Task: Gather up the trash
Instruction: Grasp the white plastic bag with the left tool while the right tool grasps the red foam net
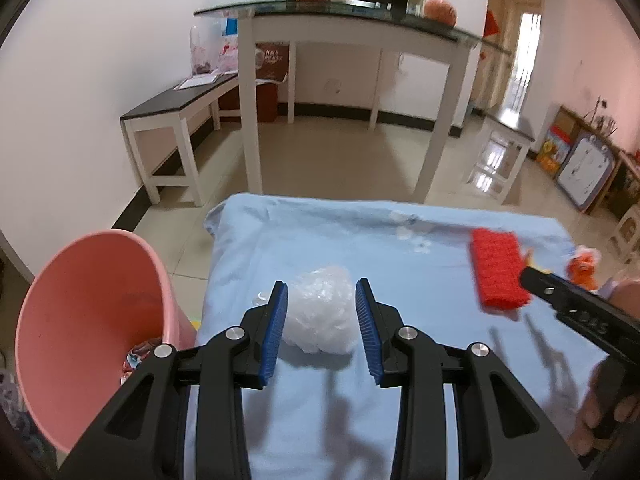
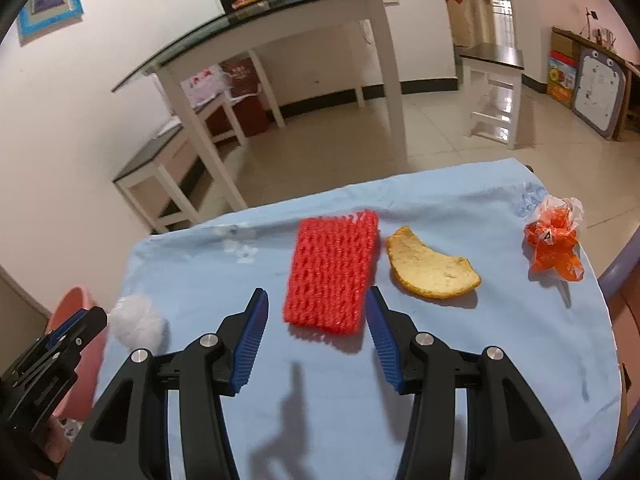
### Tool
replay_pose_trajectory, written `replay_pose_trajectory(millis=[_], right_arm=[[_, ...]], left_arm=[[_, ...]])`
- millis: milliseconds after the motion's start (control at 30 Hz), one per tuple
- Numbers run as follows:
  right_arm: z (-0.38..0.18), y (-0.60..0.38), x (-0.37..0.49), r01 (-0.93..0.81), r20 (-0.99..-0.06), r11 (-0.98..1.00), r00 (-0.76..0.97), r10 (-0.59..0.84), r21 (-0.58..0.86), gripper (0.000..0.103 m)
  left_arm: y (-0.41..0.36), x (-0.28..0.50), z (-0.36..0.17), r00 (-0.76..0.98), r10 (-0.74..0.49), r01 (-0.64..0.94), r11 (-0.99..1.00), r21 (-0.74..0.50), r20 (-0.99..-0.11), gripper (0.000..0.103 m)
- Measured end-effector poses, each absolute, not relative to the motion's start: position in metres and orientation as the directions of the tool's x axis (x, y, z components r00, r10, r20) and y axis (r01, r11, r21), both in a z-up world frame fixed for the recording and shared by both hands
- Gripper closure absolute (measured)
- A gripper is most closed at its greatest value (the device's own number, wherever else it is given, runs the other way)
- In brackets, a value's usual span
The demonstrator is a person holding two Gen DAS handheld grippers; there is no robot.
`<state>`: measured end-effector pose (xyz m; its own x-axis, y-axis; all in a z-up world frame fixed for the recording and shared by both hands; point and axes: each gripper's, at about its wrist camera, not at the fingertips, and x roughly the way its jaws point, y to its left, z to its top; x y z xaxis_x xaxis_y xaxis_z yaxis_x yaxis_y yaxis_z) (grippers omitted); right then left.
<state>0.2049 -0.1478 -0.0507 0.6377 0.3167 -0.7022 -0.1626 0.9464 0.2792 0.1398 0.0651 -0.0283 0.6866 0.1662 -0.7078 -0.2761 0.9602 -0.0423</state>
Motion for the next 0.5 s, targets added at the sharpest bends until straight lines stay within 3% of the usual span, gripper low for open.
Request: replay_pose_trajectory(millis=[133,300,367,500], right_arm=[[-0.064,-0.147,0.212,-0.146,-0.712,0.955,0.639,0.291,0.259,0.053],[-0.078,-0.153,0.219,-0.143,-0.719,0.95,0.625,0.305,0.278,0.055],[-0.081,-0.153,0.22,-0.149,-0.718,0.948,0.623,0.312,0.282,0.063],[-0.084,-0.154,0.22,-0.162,-0.72,0.945,0.614,0.323,0.286,0.084]], left_arm=[[0.071,0.152,-0.047,0.649,0.188,-0.295,0.955,-0.016,-0.737,0.067],[0.069,0.15,-0.056,0.676,0.194,-0.282,0.96,-0.006,-0.711,0.067],[0.068,0.147,-0.056,0.682,0.2,-0.282,0.959,-0.002,-0.703,0.07],[0.065,0.144,-0.054,0.692,0.19,-0.283,0.959,-0.02,-0.697,0.087]])
